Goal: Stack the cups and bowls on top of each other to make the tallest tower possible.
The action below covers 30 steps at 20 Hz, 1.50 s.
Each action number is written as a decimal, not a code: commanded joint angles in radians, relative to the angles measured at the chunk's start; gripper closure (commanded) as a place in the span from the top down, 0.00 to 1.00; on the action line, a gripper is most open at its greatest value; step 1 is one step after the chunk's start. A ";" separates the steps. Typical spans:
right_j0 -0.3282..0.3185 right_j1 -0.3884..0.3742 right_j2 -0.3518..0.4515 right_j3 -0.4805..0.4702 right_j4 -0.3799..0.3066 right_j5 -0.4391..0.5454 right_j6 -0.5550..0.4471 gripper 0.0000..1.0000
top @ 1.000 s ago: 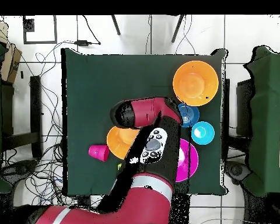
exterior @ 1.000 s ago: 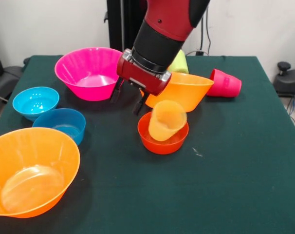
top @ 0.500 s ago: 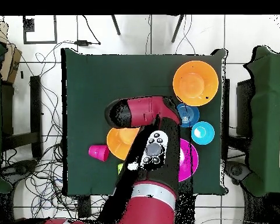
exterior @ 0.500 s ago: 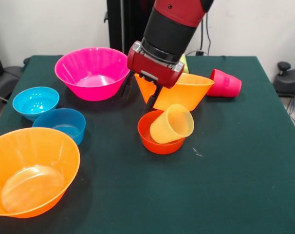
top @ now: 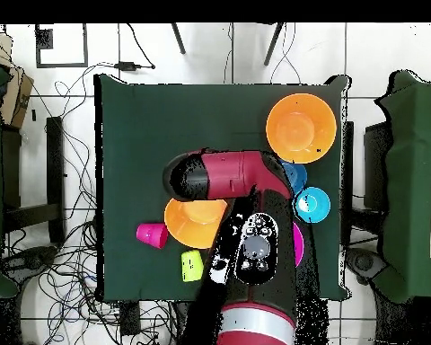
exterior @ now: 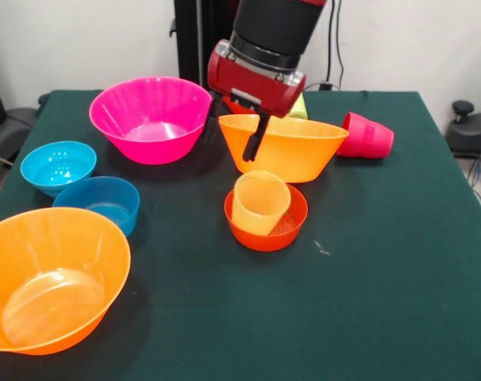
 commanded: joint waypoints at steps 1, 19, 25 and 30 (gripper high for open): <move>-0.034 -0.045 0.160 0.083 -0.020 0.024 -0.125 1.00; -0.276 -0.227 0.410 0.302 0.078 0.128 -0.313 1.00; -0.453 -0.258 0.582 0.405 0.028 0.064 -0.438 1.00; -0.555 -0.252 0.703 0.480 -0.040 -0.033 -0.467 1.00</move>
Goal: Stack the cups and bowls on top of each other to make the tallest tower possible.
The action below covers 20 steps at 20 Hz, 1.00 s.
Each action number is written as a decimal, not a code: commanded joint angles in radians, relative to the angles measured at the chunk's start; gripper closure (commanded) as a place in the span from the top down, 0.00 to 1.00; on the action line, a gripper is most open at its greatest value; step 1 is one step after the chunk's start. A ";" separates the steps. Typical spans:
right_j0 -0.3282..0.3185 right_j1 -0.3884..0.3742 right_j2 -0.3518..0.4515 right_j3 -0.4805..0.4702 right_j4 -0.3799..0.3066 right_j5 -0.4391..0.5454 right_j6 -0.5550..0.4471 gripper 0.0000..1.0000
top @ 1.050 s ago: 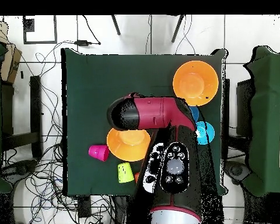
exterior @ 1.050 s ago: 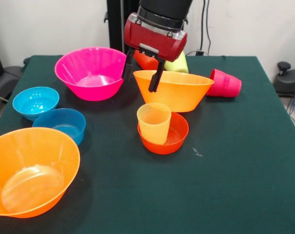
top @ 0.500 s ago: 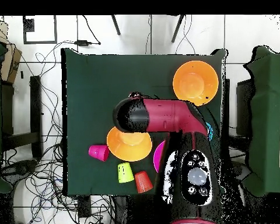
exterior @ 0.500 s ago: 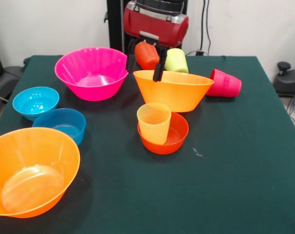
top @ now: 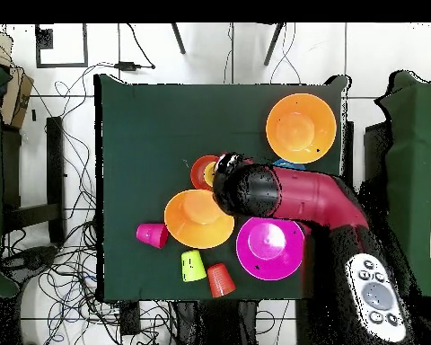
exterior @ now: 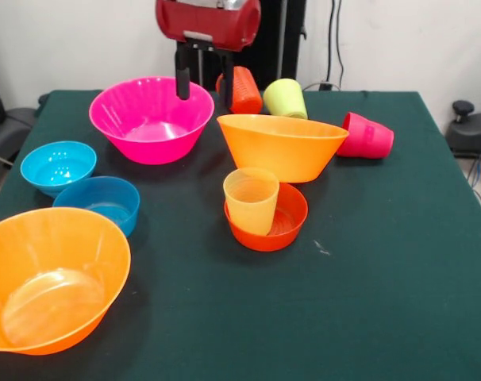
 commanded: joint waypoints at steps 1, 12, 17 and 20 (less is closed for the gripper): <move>-0.127 -0.004 0.311 0.216 -0.102 -0.057 -0.379 1.00; -0.240 0.053 0.506 0.254 -0.145 -0.024 -0.421 1.00; -0.262 0.064 0.565 0.266 -0.199 -0.034 -0.407 1.00; -0.264 0.078 0.564 0.237 -0.253 -0.030 -0.405 1.00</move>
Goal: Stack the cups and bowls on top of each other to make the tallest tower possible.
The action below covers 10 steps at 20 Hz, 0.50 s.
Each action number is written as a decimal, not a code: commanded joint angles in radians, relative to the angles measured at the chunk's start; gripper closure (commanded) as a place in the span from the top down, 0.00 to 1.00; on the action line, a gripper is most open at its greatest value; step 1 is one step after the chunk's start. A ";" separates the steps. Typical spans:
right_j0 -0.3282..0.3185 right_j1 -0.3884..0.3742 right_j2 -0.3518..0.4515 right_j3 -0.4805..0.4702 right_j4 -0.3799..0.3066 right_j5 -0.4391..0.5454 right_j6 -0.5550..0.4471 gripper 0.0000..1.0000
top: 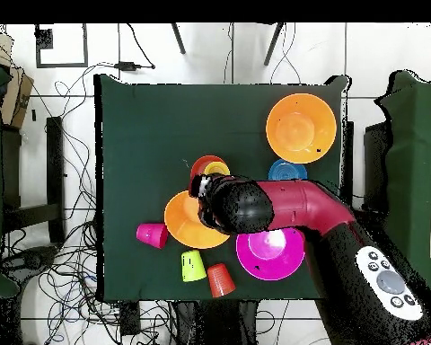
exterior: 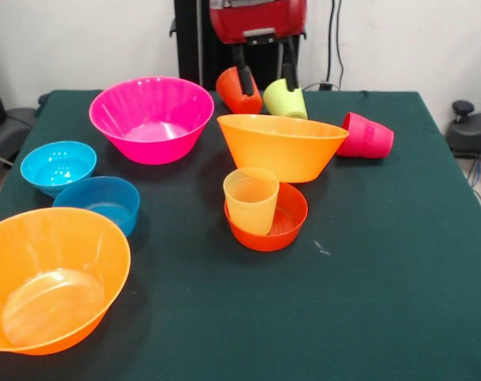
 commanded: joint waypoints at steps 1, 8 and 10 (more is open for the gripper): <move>-0.015 0.081 0.141 0.015 -0.195 -0.021 -0.328 1.00; -0.099 0.164 0.233 -0.058 -0.277 0.127 -0.503 1.00; -0.115 0.177 0.250 -0.065 -0.292 0.161 -0.543 1.00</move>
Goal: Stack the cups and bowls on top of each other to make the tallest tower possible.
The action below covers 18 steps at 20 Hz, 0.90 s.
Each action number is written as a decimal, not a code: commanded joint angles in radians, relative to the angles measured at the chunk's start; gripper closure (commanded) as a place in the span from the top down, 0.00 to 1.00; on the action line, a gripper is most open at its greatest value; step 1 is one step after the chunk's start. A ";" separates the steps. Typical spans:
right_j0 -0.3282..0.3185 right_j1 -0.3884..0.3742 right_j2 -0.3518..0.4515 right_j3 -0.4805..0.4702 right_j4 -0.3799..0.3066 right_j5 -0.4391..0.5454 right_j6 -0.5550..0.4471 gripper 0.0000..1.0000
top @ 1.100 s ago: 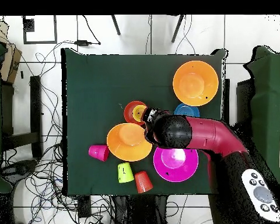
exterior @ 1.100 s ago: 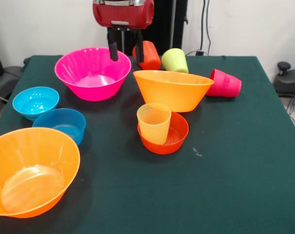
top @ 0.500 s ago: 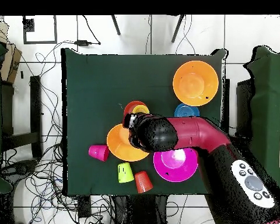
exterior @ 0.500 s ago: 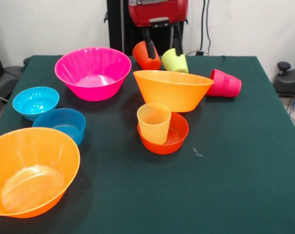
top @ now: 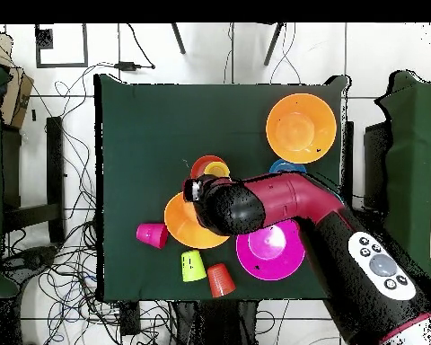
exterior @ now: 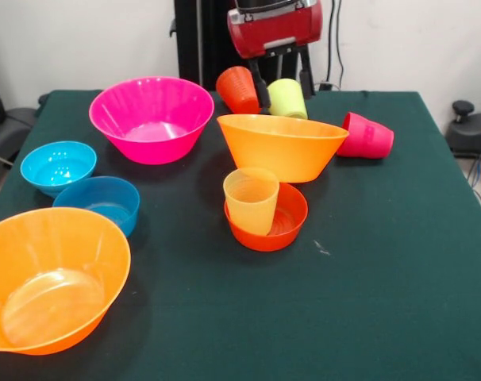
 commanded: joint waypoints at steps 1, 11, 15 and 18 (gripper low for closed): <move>-0.055 0.111 0.115 -0.063 -0.134 0.159 -0.492 1.00; -0.077 0.187 0.178 -0.063 -0.202 0.168 -0.650 1.00; -0.076 0.201 0.157 -0.071 -0.241 0.144 -0.659 1.00; -0.086 0.186 0.156 -0.078 -0.246 0.151 -0.660 1.00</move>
